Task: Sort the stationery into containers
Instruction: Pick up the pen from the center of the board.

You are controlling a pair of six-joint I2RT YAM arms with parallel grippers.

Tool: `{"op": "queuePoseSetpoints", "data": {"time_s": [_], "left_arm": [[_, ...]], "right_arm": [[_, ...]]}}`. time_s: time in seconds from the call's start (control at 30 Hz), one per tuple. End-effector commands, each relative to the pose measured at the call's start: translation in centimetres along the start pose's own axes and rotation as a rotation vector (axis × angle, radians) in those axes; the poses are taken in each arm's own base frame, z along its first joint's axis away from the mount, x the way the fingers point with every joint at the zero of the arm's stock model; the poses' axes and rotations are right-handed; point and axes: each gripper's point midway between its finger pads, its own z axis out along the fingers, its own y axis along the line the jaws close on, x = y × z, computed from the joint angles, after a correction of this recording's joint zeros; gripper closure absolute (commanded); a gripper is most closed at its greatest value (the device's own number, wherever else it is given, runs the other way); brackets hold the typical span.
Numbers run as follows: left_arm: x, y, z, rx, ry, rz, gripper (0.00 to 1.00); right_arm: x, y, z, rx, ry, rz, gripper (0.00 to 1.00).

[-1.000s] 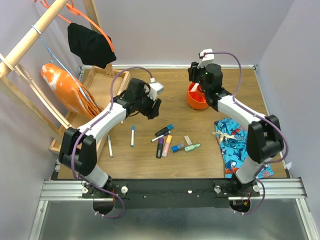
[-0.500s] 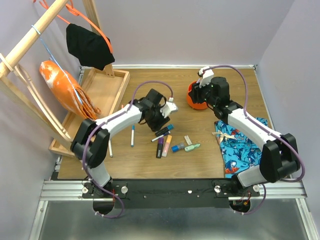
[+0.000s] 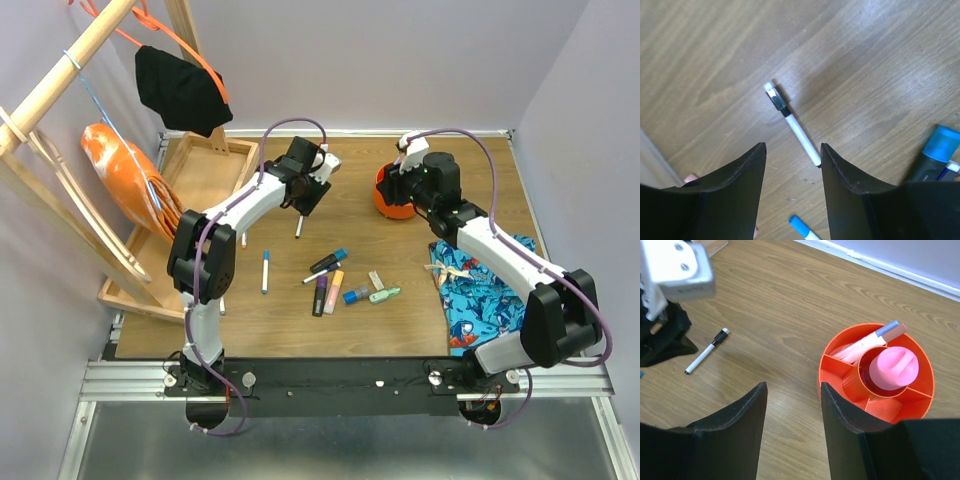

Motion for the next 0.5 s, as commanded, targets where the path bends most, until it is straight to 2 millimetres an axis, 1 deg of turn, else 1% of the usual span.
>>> {"op": "queuePoseSetpoints", "data": {"time_s": [0.0, 0.1, 0.13, 0.2, 0.23, 0.3, 0.33, 0.4, 0.47], "left_arm": [[1.7, -1.0, 1.5, 0.039, 0.075, -0.089, 0.44], [1.7, -0.1, 2.4, 0.015, 0.083, -0.115, 0.43], [1.4, 0.4, 2.5, 0.003, 0.077, -0.12, 0.43], [1.5, 0.7, 3.3, 0.004, 0.085, -0.125, 0.43], [1.1, 1.0, 3.4, 0.003, 0.077, -0.13, 0.43], [1.4, 1.1, 4.4, 0.008, 0.088, -0.135, 0.43], [0.8, 1.2, 4.5, 0.007, 0.076, -0.133, 0.43], [1.2, 1.2, 5.5, 0.014, 0.093, -0.135, 0.43], [1.2, 1.2, 6.4, 0.019, 0.098, -0.136, 0.44]], "right_arm": [[-1.6, 0.4, 0.4, -0.026, -0.024, 0.018, 0.45], [-1.7, 0.3, 0.5, -0.026, -0.021, 0.019, 0.45], [-1.7, 0.3, 0.6, -0.026, -0.018, 0.018, 0.45], [-1.6, 0.3, 0.8, -0.025, -0.013, 0.018, 0.45], [-1.5, 0.2, 0.9, -0.023, -0.01, 0.019, 0.45], [-1.5, 0.3, 1.0, -0.026, -0.009, 0.019, 0.45], [-1.2, 0.2, 1.1, -0.026, -0.001, 0.02, 0.45], [-1.2, 0.2, 1.3, -0.026, 0.0, 0.02, 0.45], [-1.2, 0.2, 1.6, -0.026, 0.003, 0.021, 0.45]]}}
